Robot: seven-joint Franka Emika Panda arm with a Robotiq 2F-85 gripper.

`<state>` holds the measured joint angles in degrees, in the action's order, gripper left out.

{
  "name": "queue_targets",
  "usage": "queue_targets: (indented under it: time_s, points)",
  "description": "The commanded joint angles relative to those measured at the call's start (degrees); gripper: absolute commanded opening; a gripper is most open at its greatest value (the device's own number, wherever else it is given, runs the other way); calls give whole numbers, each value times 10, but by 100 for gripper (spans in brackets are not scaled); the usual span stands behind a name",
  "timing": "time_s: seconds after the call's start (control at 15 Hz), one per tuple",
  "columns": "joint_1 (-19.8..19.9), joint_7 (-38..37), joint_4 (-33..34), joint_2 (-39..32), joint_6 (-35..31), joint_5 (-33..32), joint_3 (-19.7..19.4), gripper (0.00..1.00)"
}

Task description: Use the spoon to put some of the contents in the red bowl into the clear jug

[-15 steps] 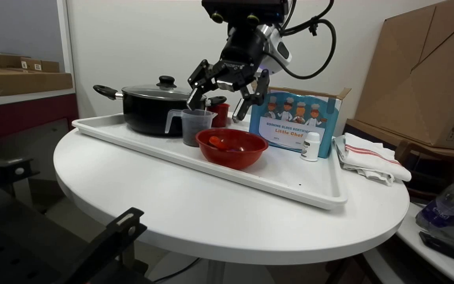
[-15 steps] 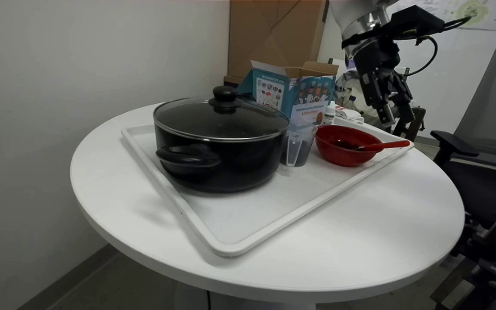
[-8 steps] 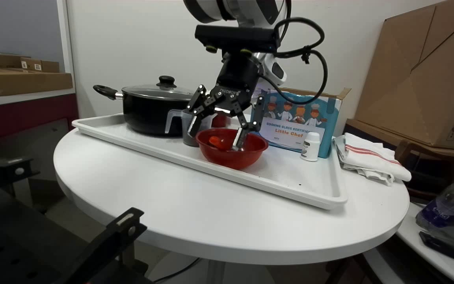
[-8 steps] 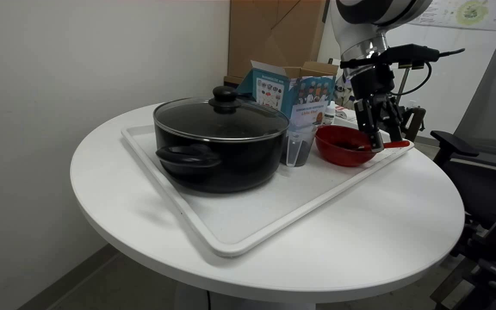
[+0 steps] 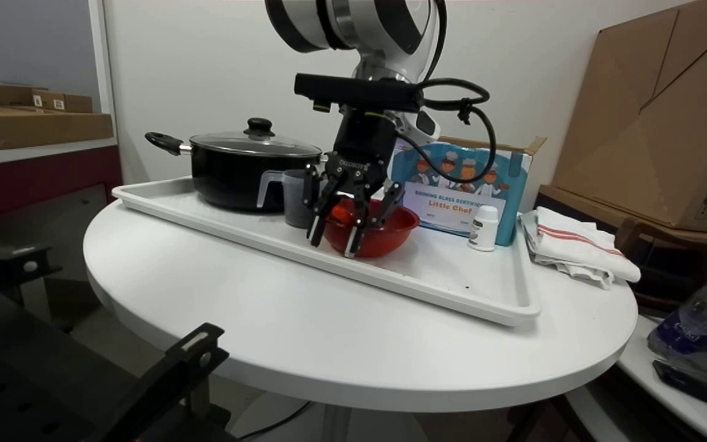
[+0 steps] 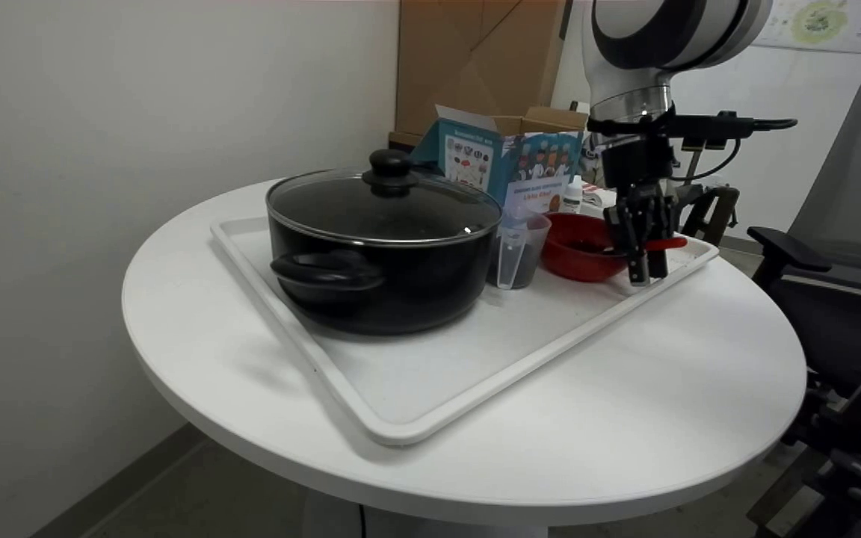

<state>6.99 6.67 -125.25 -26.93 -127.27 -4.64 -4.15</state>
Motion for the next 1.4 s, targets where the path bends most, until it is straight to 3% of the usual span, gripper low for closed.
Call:
queue_targets:
  time_s: [0.0,0.07,0.13,0.2,0.6,1.2,1.27,1.33]
  points:
    - [-2,1,-18,18,-16,15,8,24]
    - [-2,2,-20,21,-13,17,10,49]
    - [-3,2,-20,22,-11,20,12,58]
    - [-2,5,-24,26,-9,25,16,59]
    - [1,16,-49,54,-3,57,29,100]
    - [12,8,-79,106,-10,66,8,100]
    - [14,5,-79,108,-12,66,4,75]
    - [15,4,-78,109,-13,65,0,74]
